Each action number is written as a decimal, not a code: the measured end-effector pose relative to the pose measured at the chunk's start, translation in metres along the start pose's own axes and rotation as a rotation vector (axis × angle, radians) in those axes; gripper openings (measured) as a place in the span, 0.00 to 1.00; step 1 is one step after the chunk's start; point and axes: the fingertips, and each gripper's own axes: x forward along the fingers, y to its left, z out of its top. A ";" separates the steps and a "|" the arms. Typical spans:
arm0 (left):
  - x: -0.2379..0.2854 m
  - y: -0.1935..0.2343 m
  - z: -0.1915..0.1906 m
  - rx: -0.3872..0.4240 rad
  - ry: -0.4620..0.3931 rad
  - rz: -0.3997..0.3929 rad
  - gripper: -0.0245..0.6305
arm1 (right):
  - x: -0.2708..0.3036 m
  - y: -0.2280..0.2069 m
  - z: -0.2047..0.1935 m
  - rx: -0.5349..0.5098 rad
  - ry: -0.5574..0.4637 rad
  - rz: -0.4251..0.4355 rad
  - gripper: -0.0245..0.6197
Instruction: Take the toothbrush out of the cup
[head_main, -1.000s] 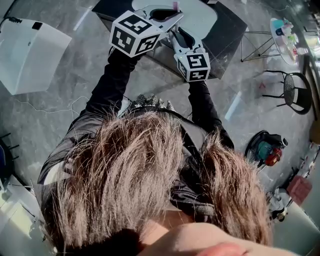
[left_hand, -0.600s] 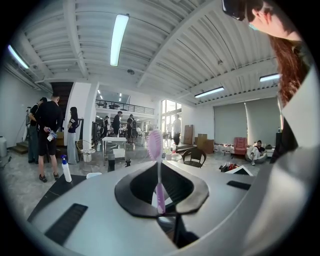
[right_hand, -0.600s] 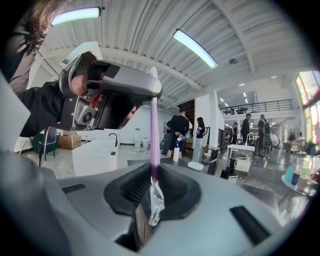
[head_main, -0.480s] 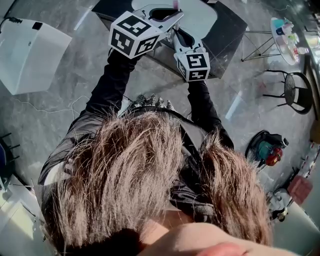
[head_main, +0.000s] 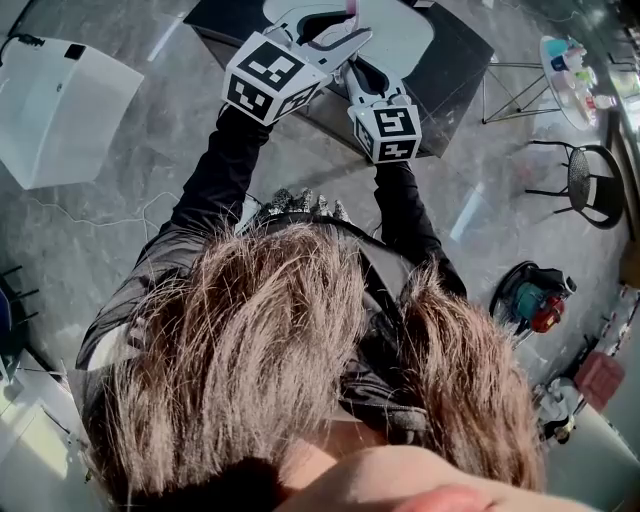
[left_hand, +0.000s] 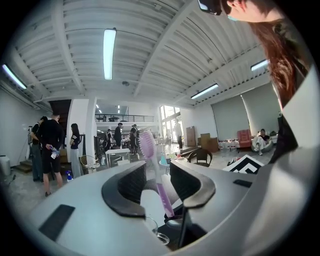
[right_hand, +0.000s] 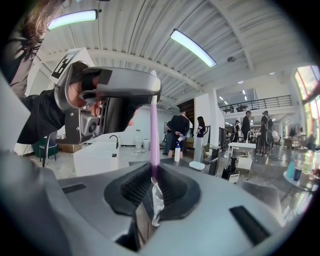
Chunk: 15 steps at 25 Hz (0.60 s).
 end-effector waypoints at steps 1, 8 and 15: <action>0.000 0.000 0.000 -0.006 -0.004 -0.004 0.26 | -0.001 -0.001 0.000 0.001 -0.001 -0.002 0.11; -0.012 0.011 -0.008 -0.019 -0.011 0.042 0.26 | -0.007 -0.012 0.001 0.021 -0.008 -0.026 0.11; -0.027 0.022 -0.022 -0.039 -0.029 0.119 0.26 | -0.022 -0.032 0.011 0.044 -0.048 -0.076 0.11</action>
